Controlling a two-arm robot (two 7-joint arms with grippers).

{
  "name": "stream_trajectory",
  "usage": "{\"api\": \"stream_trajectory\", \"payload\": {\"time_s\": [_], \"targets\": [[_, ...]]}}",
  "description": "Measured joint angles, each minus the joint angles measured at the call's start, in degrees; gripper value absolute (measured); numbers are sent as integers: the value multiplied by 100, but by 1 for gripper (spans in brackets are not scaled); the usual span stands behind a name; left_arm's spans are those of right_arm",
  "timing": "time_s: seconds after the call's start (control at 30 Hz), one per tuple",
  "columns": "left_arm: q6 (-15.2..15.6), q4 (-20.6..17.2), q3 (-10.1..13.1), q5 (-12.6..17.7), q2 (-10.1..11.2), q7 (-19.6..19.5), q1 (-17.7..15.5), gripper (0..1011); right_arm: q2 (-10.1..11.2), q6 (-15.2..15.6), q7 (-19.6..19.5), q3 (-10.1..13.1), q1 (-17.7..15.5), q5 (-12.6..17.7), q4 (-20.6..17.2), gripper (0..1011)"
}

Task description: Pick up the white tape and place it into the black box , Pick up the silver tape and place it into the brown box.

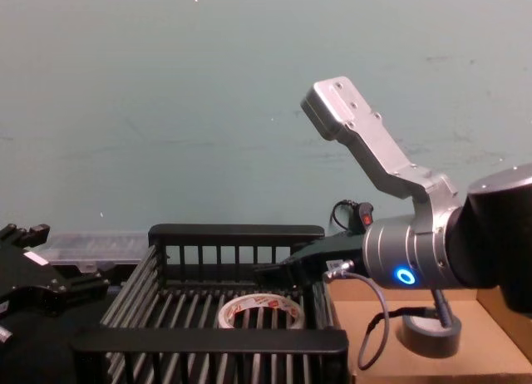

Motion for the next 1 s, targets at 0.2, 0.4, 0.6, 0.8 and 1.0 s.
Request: {"api": "stream_trajectory", "payload": {"time_s": [0.2, 0.4, 0.6, 0.8, 1.0], "targets": [[0, 0, 0, 0, 0, 0, 0, 1001, 0, 0, 0, 0, 0, 3, 0, 899], [0, 0, 0, 0, 0, 0, 0, 1001, 0, 0, 4, 1, 0, 4, 0, 1002], [0, 0, 0, 0, 0, 0, 0, 1001, 24, -5, 111, 74, -67, 41, -134, 1002], [0, 0, 0, 0, 0, 0, 0, 1001, 108, -49, 110, 196, -207, 97, -500, 1002], [0, 0, 0, 0, 0, 0, 0, 1001, 254, -225, -30, 395, -441, 151, -1032, 1002]]}}
